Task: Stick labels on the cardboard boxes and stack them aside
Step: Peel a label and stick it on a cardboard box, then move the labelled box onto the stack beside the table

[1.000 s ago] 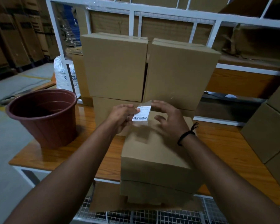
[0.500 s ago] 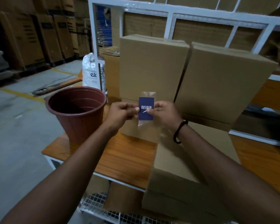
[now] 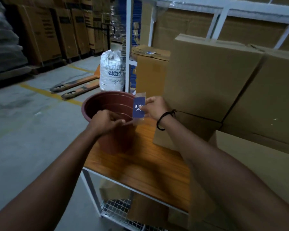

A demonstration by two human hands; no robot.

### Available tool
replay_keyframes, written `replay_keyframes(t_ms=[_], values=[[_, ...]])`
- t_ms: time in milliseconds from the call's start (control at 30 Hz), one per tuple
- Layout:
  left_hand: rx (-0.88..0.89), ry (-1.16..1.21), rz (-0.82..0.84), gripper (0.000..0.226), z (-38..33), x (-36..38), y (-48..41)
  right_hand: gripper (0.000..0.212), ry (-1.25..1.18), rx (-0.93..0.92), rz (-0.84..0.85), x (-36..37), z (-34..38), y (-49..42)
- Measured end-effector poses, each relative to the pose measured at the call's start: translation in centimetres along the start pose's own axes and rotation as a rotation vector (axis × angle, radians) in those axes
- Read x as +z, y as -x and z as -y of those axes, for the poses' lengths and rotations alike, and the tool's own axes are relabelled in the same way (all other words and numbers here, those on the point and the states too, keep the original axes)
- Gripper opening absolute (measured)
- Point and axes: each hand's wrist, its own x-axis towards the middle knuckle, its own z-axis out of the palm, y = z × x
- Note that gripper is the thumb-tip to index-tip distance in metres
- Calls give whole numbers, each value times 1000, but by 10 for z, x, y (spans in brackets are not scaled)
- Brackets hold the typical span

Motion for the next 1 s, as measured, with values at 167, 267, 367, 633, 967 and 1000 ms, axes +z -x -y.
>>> replay_keyframes(t_ms=[167, 267, 367, 633, 967, 1000], values=[[117, -41, 32, 39, 35, 9, 5, 14, 421, -407, -115, 41, 10, -33], [196, -86, -7, 55, 41, 11, 0, 21, 788, -530, 36, 56, 7, -44], [199, -122, -14, 60, 44, 13, -5, 27, 1150, -521, 164, 68, -4, -53], [239, -113, -39, 54, 50, 16, -9, 35, 1128, -401, 310, 51, 1, -49], [519, -262, 15, 52, -10, 49, -6, 37, 1160, -263, 112, -106, -24, 40], [556, -224, 29, 53, -25, 61, -6, 37, 1139, -249, 95, -119, -31, 50]])
